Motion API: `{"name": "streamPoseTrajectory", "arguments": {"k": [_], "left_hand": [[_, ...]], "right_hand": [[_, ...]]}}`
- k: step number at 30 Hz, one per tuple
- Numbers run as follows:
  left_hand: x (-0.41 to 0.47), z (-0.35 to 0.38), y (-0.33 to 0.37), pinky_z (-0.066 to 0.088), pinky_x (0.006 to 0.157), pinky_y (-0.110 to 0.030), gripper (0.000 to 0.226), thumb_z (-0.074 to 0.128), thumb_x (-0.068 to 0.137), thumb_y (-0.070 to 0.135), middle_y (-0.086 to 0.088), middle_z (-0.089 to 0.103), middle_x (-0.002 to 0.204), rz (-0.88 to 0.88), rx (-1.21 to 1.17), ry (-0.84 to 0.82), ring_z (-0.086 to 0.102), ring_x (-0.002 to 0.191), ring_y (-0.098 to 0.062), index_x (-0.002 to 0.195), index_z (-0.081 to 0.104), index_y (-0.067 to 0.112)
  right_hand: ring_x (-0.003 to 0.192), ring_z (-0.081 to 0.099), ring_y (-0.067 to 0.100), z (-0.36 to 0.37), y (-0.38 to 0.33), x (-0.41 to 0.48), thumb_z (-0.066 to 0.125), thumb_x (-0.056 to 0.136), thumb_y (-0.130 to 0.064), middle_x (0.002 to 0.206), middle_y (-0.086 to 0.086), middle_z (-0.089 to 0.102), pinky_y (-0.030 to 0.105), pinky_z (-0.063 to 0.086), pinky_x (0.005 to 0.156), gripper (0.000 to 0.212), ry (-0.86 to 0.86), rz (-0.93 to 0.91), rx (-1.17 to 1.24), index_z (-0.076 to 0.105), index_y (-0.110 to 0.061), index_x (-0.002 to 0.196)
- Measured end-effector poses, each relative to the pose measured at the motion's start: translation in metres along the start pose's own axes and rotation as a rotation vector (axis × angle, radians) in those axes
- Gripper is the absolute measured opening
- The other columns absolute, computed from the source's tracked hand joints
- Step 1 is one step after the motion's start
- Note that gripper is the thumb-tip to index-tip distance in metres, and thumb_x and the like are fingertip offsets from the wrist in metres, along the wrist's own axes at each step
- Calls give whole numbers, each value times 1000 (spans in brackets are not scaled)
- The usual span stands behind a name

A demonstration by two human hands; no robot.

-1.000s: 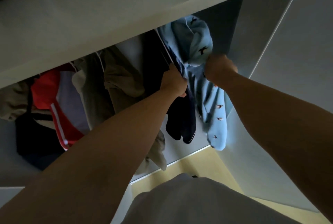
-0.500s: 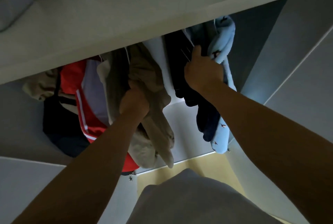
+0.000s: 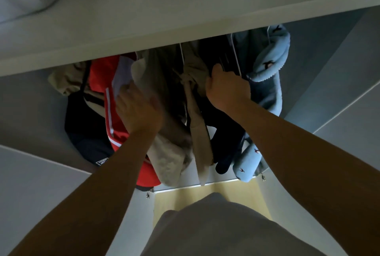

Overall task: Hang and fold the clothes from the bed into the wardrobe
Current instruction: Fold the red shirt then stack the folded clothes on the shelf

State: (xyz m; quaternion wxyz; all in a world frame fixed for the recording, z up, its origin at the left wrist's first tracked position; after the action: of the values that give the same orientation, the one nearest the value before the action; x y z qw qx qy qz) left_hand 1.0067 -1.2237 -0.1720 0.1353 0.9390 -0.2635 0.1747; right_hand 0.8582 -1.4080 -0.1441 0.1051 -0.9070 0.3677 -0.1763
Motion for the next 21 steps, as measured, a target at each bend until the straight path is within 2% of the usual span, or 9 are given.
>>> {"name": "streamPoseTrajectory", "arguments": {"k": [2, 3, 6, 8, 11, 13, 16, 19, 21], "left_hand": [[-2, 12, -17, 41, 99, -49, 57, 49, 98, 24, -30, 49, 137, -46, -52, -273, 50, 121, -46, 145, 34, -3], [-4, 18, -15, 45, 89, -45, 52, 48, 100, 19, -28, 55, 130, -22, -149, -356, 56, 114, -43, 145, 34, -2], [-5, 22, 6, 41, 63, -27, 48, 45, 103, 16, -19, 67, 107, 2, -351, -374, 59, 72, -20, 148, 31, 5], [-3, 24, 19, 38, 54, -23, 58, 44, 103, 12, -15, 67, 98, 18, -377, -396, 52, 62, -14, 155, 20, 6], [-4, 23, 23, 33, 47, -16, 70, 49, 100, 18, -11, 64, 87, 116, -441, -447, 56, 60, -14, 157, 10, 8], [-7, 21, 12, 31, 42, -11, 73, 48, 101, 23, -2, 57, 80, 179, -446, -481, 52, 54, -5, 158, 3, 14], [-1, 20, -1, 33, 48, -8, 69, 46, 103, 21, -2, 61, 86, 193, -391, -476, 48, 54, 0, 159, 6, 17], [2, 19, 11, 42, 67, -24, 66, 46, 104, 28, -7, 64, 95, 252, -372, -536, 58, 70, -14, 158, 12, 12], [0, 13, 11, 46, 73, -33, 51, 43, 104, 37, -4, 66, 95, 224, -398, -528, 62, 80, -18, 150, 36, 15]], "right_hand": [[50, 34, 15, 9, -14, -2, 33, 102, -51, 72, 2, 48, 26, 21, 46, 44, -62, -35, -13, 49, -12, 112], [50, 36, 14, 14, -20, -4, 32, 100, -57, 68, -2, 43, 26, 21, 46, 48, -98, -42, -16, 51, -13, 111], [63, 56, 22, 26, -36, -10, 37, 97, -63, 65, -6, 37, 25, 28, 49, 49, -158, -39, 4, 55, -18, 101], [75, 61, 27, 29, -41, -11, 40, 95, -62, 74, -4, 45, 29, 35, 56, 48, -186, -16, 9, 56, -18, 106], [65, 51, 20, 35, -39, -12, 47, 97, -45, 76, 1, 50, 27, 33, 54, 30, -267, 29, 35, 50, -17, 89], [65, 52, 20, 40, -35, -11, 51, 97, -28, 72, 2, 49, 26, 32, 51, 29, -331, 88, 93, 44, -13, 73], [62, 49, 18, 39, -34, -11, 51, 97, -19, 70, 2, 46, 30, 39, 57, 31, -358, 149, 139, 41, -16, 67], [79, 57, 26, 38, -33, -11, 48, 98, -14, 87, 11, 61, 33, 43, 67, 25, -377, 179, 166, 49, -12, 73], [85, 58, 28, 37, -30, -12, 47, 99, -14, 102, 16, 65, 34, 44, 71, 21, -380, 207, 153, 53, -9, 79]]}}
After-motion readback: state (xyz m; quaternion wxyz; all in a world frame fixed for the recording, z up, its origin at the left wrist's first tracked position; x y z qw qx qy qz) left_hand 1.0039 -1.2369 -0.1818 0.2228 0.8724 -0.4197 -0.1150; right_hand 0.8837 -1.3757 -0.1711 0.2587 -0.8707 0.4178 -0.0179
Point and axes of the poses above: each hand's wrist, its own x-axis towards the middle knuckle, its own z-axis out of the palm, y = z × x, the point moved 3 cm from there along x, towards the middle knuckle
